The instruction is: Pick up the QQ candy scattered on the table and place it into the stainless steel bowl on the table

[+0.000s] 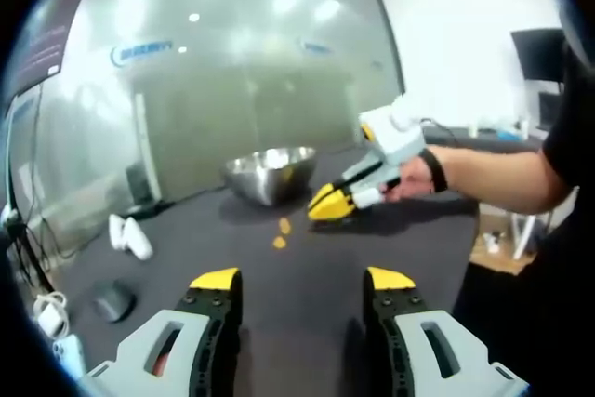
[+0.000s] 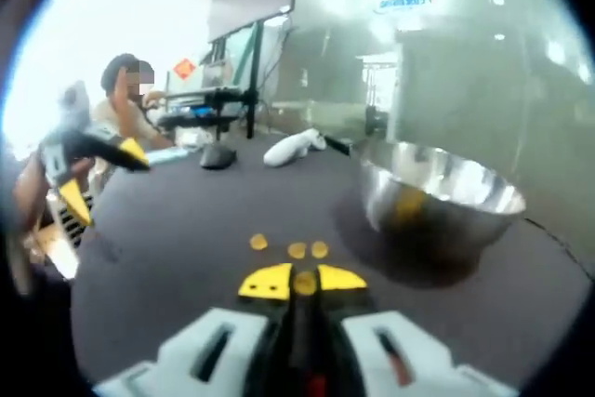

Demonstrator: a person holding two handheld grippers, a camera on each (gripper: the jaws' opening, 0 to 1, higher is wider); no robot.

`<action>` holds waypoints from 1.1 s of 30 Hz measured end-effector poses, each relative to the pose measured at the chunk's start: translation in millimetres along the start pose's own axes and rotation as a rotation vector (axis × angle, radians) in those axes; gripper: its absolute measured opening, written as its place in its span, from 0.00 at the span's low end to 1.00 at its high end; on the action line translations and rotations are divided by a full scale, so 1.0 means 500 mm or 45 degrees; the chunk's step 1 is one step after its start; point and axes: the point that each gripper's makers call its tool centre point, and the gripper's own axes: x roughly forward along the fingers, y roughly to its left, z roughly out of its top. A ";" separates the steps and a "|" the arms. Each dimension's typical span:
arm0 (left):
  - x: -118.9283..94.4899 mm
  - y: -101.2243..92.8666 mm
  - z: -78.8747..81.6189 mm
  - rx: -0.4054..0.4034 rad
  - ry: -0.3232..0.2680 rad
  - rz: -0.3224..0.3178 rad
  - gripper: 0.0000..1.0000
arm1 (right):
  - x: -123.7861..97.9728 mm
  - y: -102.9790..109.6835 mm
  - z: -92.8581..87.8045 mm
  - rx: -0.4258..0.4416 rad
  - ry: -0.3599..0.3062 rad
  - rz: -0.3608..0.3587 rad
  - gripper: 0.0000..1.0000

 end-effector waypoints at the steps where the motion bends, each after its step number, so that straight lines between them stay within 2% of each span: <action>1: 0.001 0.000 0.000 0.000 0.000 -0.001 0.54 | -0.010 -0.009 0.009 0.035 -0.028 -0.043 0.09; 3: 0.002 -0.002 0.000 0.002 0.000 -0.006 0.54 | -0.035 -0.031 0.029 0.153 -0.105 -0.157 0.09; 4: 0.003 -0.003 0.000 0.000 -0.002 -0.009 0.54 | -0.049 -0.042 0.042 0.171 -0.149 -0.211 0.09; 7: 0.006 -0.007 -0.001 0.007 0.003 -0.019 0.54 | -0.074 -0.057 0.079 0.059 -0.226 -0.284 0.09; 12: 0.005 -0.010 0.001 0.010 -0.003 -0.029 0.54 | -0.088 -0.088 0.115 0.066 -0.262 -0.329 0.09; 16: 0.001 -0.006 -0.002 0.006 -0.002 -0.021 0.54 | -0.076 -0.123 0.145 0.047 -0.270 -0.360 0.09; 17: 0.000 -0.006 -0.003 0.004 0.000 -0.021 0.54 | -0.066 -0.146 0.158 0.038 -0.282 -0.376 0.09; 20: -0.001 -0.005 -0.008 0.002 0.009 -0.020 0.54 | -0.052 -0.156 0.195 0.005 -0.301 -0.367 0.10; 22: -0.001 -0.006 -0.011 0.004 0.017 -0.023 0.53 | -0.052 -0.168 0.206 -0.018 -0.303 -0.383 0.10; 25: 0.000 -0.003 -0.012 0.005 0.019 -0.019 0.54 | -0.031 -0.189 0.208 -0.026 -0.292 -0.399 0.09; 30: 0.005 -0.009 -0.009 0.005 0.014 -0.028 0.53 | 0.004 -0.222 0.192 0.036 -0.249 -0.427 0.09; 33: 0.009 -0.012 -0.017 0.006 0.032 -0.038 0.53 | 0.016 -0.224 0.180 0.063 -0.220 -0.451 0.12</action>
